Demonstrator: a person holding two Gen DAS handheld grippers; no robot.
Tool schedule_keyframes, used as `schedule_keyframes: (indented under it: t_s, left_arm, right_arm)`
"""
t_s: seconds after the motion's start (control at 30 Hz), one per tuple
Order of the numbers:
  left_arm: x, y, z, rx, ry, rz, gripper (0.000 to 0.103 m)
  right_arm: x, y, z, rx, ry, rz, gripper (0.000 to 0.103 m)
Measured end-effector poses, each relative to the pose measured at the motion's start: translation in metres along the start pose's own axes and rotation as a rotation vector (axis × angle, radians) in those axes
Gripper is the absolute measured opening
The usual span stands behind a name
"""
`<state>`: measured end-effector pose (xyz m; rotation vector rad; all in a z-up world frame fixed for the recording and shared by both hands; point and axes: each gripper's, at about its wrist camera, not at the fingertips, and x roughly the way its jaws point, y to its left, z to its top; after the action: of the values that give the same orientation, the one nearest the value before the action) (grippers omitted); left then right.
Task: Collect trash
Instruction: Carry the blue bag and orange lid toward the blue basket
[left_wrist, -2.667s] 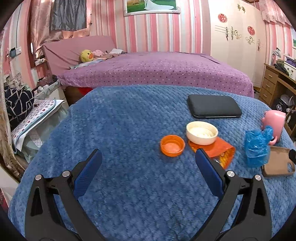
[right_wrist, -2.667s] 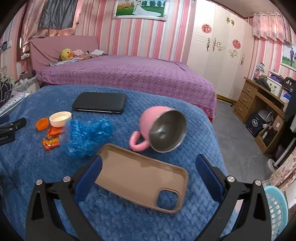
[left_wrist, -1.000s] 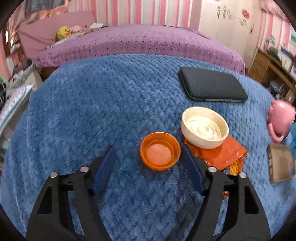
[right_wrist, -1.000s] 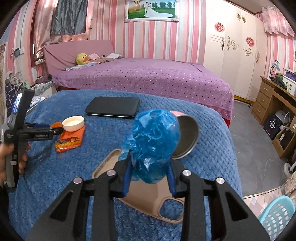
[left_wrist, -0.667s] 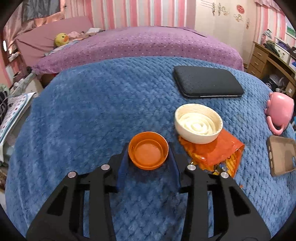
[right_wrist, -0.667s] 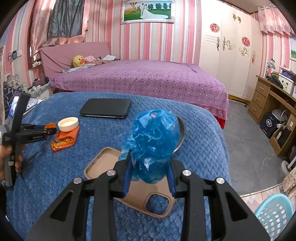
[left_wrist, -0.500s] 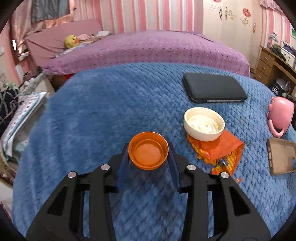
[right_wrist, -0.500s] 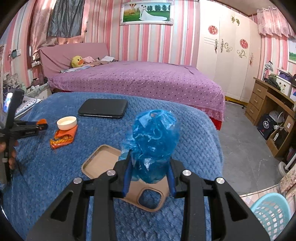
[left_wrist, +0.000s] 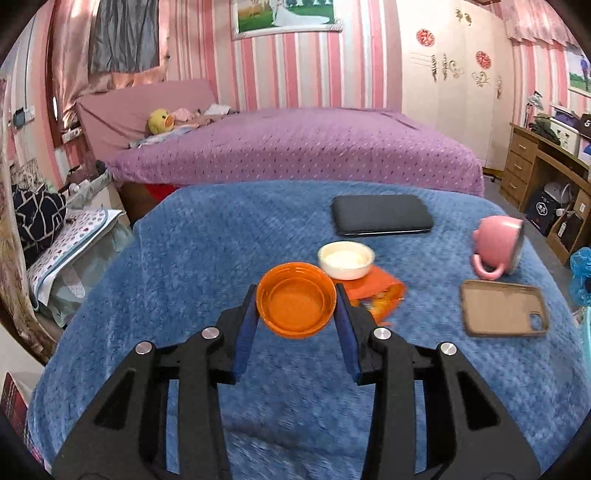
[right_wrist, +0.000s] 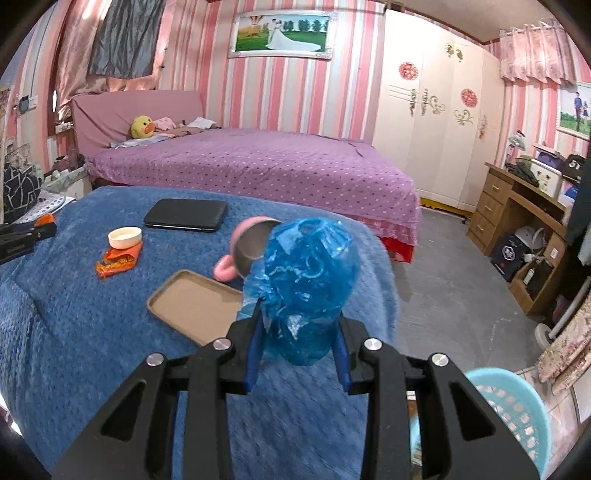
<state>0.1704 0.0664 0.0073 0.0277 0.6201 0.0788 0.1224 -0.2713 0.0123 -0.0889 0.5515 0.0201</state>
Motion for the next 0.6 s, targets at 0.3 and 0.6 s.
schedule_keyframes:
  t_s: [0.3, 0.6]
  left_arm:
    - [-0.016, -0.054, -0.019, -0.016, 0.012, -0.085, 0.039]
    - [-0.043, -0.128, -0.035, 0.043, -0.011, -0.153, 0.039]
  right_arm:
    - [-0.042, -0.062, -0.026, 0.071, -0.003, -0.090, 0.032]
    - [-0.054, -0.109, -0.048, 0.105, 0.023, -0.143, 0.032]
